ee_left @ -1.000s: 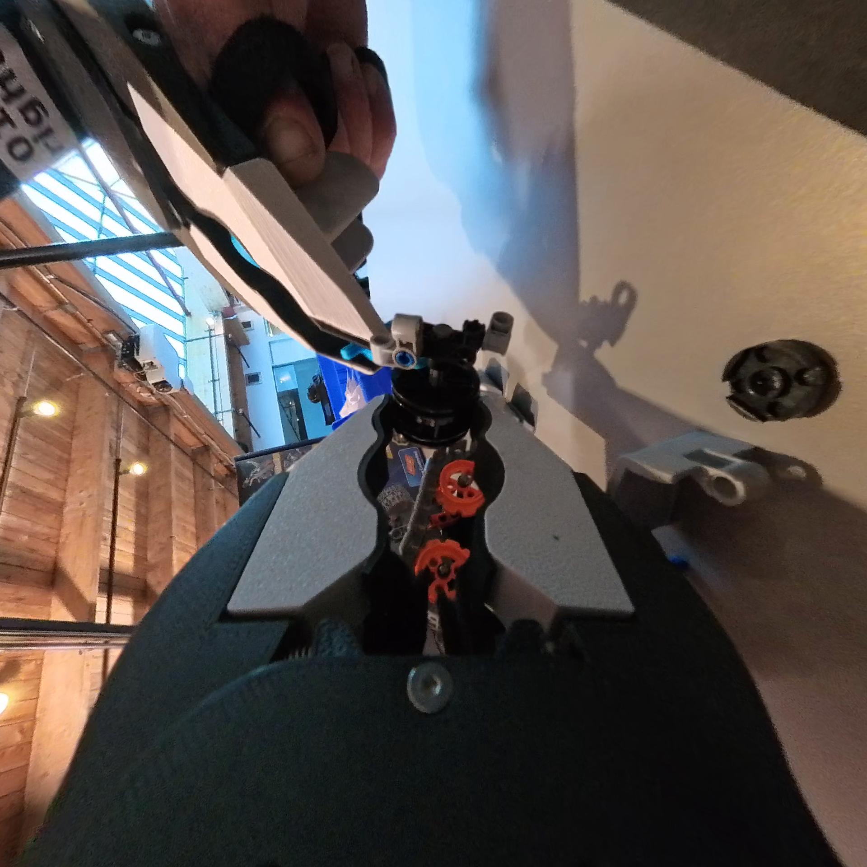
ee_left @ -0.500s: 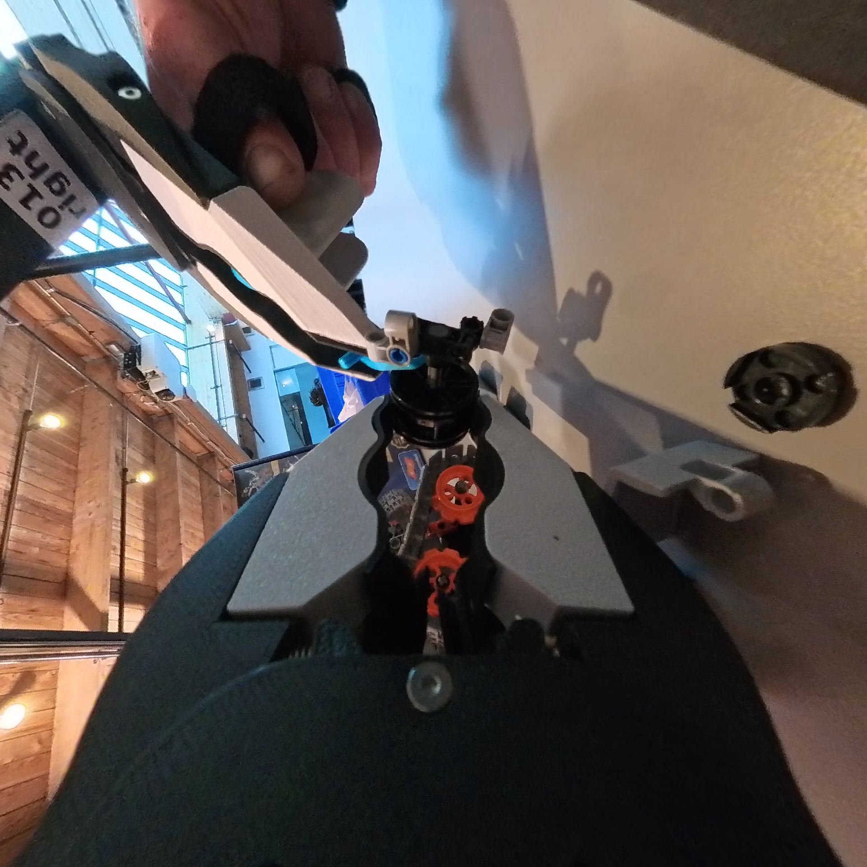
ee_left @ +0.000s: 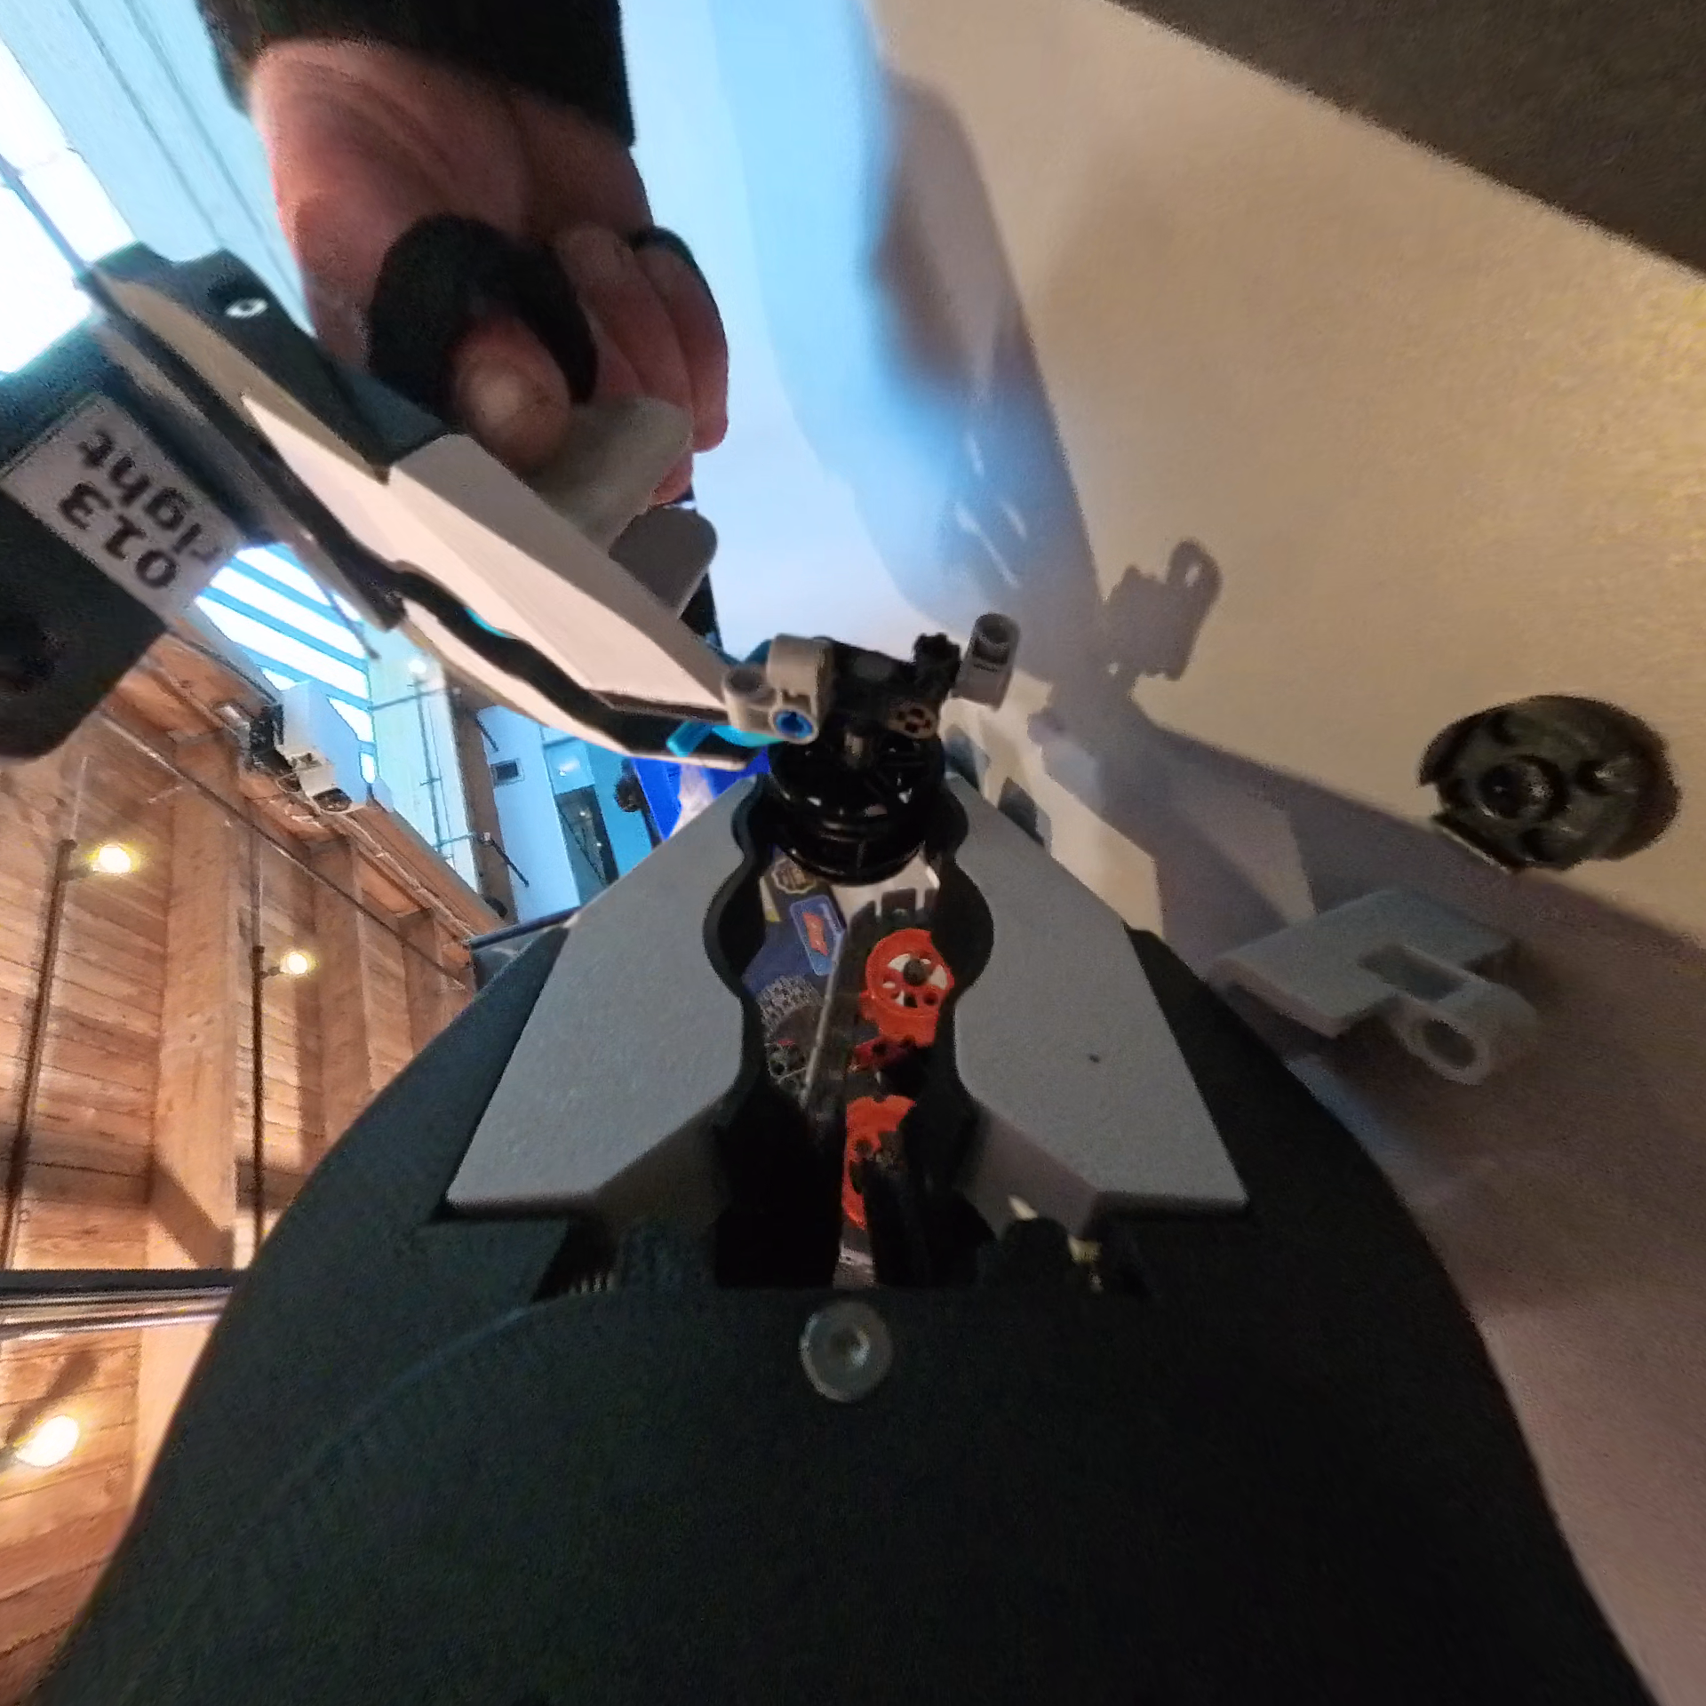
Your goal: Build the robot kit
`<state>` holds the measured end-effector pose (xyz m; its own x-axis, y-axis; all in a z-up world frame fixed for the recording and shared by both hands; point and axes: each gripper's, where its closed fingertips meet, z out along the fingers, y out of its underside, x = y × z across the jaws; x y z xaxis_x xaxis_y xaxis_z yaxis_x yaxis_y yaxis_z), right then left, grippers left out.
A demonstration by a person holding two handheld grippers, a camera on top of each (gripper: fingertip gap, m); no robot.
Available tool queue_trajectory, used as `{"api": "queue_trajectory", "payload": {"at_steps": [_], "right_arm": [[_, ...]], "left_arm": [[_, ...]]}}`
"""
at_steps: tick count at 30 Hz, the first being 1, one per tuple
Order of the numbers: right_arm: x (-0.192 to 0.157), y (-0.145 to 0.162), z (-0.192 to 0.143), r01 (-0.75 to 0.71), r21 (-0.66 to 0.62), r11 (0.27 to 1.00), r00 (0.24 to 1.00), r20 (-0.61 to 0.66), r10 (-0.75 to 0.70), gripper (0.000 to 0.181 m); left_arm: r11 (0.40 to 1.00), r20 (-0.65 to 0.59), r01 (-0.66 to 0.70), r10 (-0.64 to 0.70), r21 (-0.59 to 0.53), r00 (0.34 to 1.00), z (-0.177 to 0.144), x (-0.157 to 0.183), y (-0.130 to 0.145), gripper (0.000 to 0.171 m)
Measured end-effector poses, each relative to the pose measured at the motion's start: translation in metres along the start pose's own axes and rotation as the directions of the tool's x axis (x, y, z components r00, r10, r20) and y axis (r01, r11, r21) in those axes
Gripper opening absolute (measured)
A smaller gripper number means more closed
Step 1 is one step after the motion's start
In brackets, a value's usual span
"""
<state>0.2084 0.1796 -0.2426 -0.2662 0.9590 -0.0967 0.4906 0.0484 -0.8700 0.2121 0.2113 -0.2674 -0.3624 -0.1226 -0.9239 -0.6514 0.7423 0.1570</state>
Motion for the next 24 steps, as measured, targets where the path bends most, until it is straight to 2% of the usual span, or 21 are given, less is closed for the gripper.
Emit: {"api": "queue_trajectory", "payload": {"at_steps": [6,10,15,20,24], "right_arm": [[0.007,-0.005,-0.004,0.006,0.021,1.0,1.0,-0.017,-0.006,0.006],[0.013,-0.017,-0.014,0.095,0.062,0.994,0.978,-0.19,-0.082,0.006],[0.017,-0.009,-0.014,0.191,-0.041,0.981,0.902,-0.386,-0.192,0.006],[0.02,-0.014,-0.024,0.253,-0.057,0.966,0.829,-0.503,-0.247,0.006],[0.02,-0.011,-0.022,0.259,-0.074,0.963,0.824,-0.503,-0.26,0.006]], "left_arm": [[0.999,-0.001,0.036,-0.036,-0.019,0.999,0.002,-0.003,0.006,0.03],[0.994,0.026,0.098,-0.097,-0.049,0.995,0.0,-0.013,0.012,0.03],[0.992,0.026,0.094,-0.092,-0.08,0.995,0.003,-0.011,0.016,0.03],[0.989,0.048,0.12,-0.116,-0.087,0.992,0.0,-0.021,0.018,0.03],[0.99,-0.018,0.114,-0.116,-0.081,0.993,-0.001,-0.019,0.018,0.03]]}}
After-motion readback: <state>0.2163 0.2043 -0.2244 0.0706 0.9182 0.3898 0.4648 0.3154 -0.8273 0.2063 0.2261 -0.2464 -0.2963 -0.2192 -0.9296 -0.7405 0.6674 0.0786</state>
